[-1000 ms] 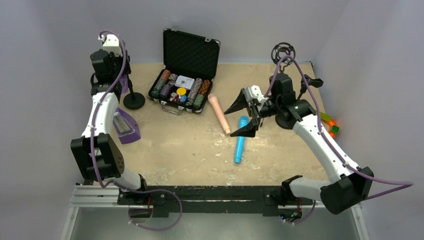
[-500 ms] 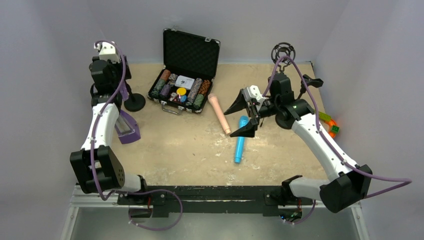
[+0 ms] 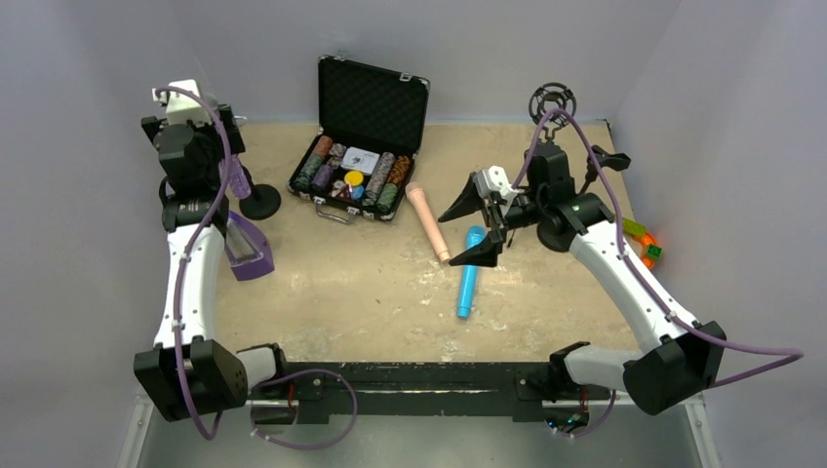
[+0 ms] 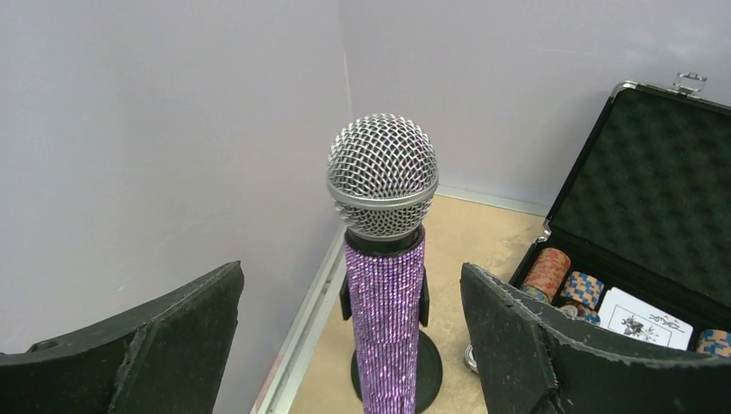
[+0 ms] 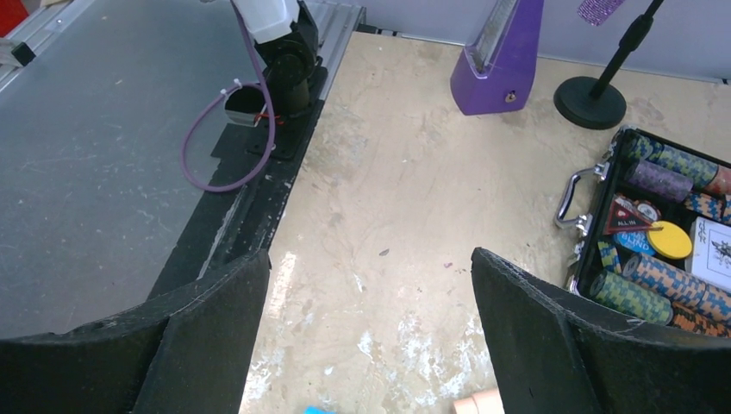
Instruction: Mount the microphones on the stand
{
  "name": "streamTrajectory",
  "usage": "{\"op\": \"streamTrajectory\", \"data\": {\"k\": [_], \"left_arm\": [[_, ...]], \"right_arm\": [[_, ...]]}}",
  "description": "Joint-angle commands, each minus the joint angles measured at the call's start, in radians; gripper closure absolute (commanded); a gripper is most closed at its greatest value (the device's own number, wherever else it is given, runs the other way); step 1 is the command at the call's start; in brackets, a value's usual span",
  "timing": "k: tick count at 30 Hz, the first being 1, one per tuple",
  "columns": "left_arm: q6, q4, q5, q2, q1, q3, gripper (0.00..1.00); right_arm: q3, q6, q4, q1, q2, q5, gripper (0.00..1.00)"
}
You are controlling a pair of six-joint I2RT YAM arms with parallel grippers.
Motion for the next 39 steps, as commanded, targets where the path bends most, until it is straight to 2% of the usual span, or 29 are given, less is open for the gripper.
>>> {"op": "streamTrajectory", "data": {"k": [1,5,9,13,17,19,24,28,32,36,39], "left_arm": [[-0.057,-0.108,-0.045,-0.105,0.003,0.054,0.01],[-0.122,-0.220,-0.024,-0.215,0.003,0.052,0.01],[-0.213,-0.322,0.064,-0.340,0.002,0.017,0.01],[-0.326,-0.421,0.272,-0.447,0.002,-0.029,0.01],[-0.422,-0.422,0.481,-0.535,0.002,-0.128,0.00],[-0.458,-0.428,0.557,-0.566,0.000,-0.172,0.01],[-0.509,-0.445,0.732,-0.615,-0.011,-0.236,0.01],[-0.493,-0.491,0.763,-0.631,-0.101,-0.253,0.01],[-0.472,-0.520,0.711,-0.623,-0.250,-0.273,0.01],[-0.490,-0.527,0.734,-0.604,-0.292,-0.307,0.01],[-0.520,-0.514,0.744,-0.589,-0.300,-0.338,0.02]], "right_arm": [[0.023,-0.048,-0.035,-0.010,-0.011,0.024,0.10],[0.061,-0.094,-0.094,-0.020,-0.022,0.056,0.10],[0.118,-0.133,-0.206,-0.023,-0.038,0.122,0.10],[0.189,-0.128,-0.311,-0.034,-0.057,0.164,0.10],[0.219,-0.016,-0.326,-0.054,-0.113,0.229,0.11],[0.192,0.121,-0.259,-0.072,-0.165,0.284,0.11],[0.139,0.304,-0.137,-0.214,-0.301,0.342,0.09],[0.158,0.477,-0.057,-0.332,-0.330,0.430,0.07],[0.197,0.632,-0.008,-0.386,-0.313,0.631,0.07],[0.262,0.733,0.001,-0.386,-0.267,0.835,0.06],[0.285,0.735,0.000,-0.386,-0.236,0.850,0.06]]}}
